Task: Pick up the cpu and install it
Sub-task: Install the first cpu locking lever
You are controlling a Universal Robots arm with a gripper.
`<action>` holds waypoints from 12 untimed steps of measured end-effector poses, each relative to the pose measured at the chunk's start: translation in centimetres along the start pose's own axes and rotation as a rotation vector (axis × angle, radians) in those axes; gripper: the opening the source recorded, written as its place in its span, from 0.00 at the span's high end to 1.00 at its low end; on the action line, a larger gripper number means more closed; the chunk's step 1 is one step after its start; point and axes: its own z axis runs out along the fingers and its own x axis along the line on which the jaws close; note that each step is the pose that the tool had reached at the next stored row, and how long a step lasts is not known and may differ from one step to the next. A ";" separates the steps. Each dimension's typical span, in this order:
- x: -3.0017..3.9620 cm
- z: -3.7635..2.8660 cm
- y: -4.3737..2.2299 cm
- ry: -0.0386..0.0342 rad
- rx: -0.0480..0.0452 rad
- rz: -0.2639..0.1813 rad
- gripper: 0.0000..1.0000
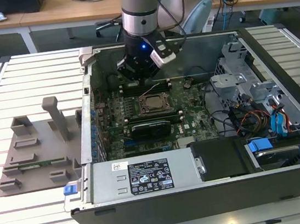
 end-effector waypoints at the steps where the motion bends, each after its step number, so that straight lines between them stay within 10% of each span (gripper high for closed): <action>1: -0.05 0.11 0.03 0.0001 -0.0004 0.000 0.89; 12: -1.05 1.30 0.54 0.0011 -0.0005 -0.002 0.89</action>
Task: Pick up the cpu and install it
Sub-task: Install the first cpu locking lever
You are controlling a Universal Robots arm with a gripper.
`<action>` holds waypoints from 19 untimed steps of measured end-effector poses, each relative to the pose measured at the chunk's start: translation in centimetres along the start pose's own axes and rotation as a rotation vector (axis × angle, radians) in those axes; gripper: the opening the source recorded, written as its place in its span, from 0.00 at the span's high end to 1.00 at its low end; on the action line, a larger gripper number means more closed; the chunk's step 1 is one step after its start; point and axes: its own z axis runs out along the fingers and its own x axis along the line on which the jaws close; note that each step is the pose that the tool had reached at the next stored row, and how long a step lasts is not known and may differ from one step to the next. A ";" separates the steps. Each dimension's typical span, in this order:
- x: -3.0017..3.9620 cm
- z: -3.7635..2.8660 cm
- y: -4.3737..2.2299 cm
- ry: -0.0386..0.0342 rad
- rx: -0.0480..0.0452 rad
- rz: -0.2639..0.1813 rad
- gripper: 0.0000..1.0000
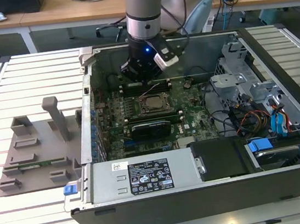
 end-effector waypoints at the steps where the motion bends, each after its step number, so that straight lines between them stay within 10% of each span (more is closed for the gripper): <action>1: -0.10 0.07 0.01 0.0002 0.0000 0.000 0.89; 19: -2.66 1.25 -0.11 0.0034 0.0041 0.000 0.89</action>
